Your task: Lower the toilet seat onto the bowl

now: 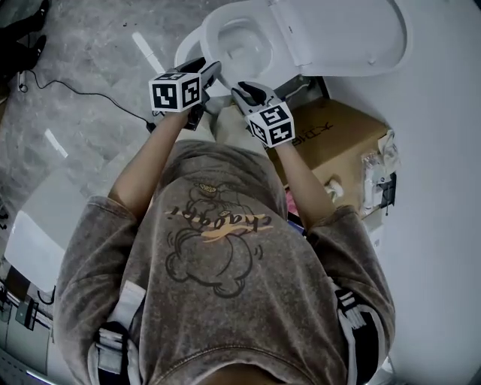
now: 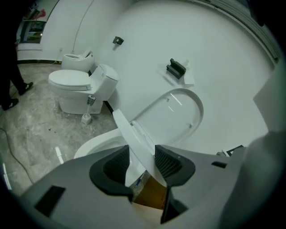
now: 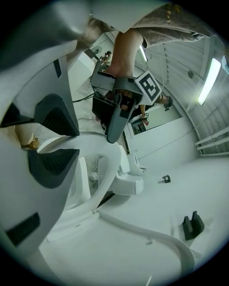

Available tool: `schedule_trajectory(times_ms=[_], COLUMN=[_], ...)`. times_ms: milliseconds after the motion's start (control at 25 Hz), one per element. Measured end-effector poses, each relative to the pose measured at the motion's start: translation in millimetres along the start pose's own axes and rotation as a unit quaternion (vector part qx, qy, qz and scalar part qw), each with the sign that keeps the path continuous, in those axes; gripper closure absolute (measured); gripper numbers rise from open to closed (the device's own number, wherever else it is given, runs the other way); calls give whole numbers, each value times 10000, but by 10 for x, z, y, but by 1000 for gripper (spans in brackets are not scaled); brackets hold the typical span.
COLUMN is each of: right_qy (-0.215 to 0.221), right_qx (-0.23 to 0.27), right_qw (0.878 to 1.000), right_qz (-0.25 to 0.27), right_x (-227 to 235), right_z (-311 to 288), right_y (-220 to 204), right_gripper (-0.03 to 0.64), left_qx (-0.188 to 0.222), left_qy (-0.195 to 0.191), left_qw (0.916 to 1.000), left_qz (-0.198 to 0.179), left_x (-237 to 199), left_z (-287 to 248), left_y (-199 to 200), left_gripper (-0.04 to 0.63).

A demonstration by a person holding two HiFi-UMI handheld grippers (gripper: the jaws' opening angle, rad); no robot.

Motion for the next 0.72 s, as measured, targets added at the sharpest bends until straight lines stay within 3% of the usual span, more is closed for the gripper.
schedule_trajectory(times_ms=[400, 720], right_qy=[529, 556], right_qx=[-958, -1192], right_qw=[9940, 9913], right_qz=[32, -83], right_x=[-23, 46], right_z=[-760, -1407], right_y=[-373, -822], right_gripper=[512, 518], left_qx=[-388, -598], left_qy=[506, 573], left_qw=[9967, 9938], left_qz=[506, 741], left_x=[-581, -1101], left_z=[-108, -340], left_y=[-649, -1226], left_gripper=[429, 431])
Point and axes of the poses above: the fingertips, and each gripper's own axes: z backward along the fingers, x to its right, y out of its top, the point moved 9 cm from there along z, backward along the fingers, and after that the axes turned 15 degrees about -z, right-handed, at the moved point
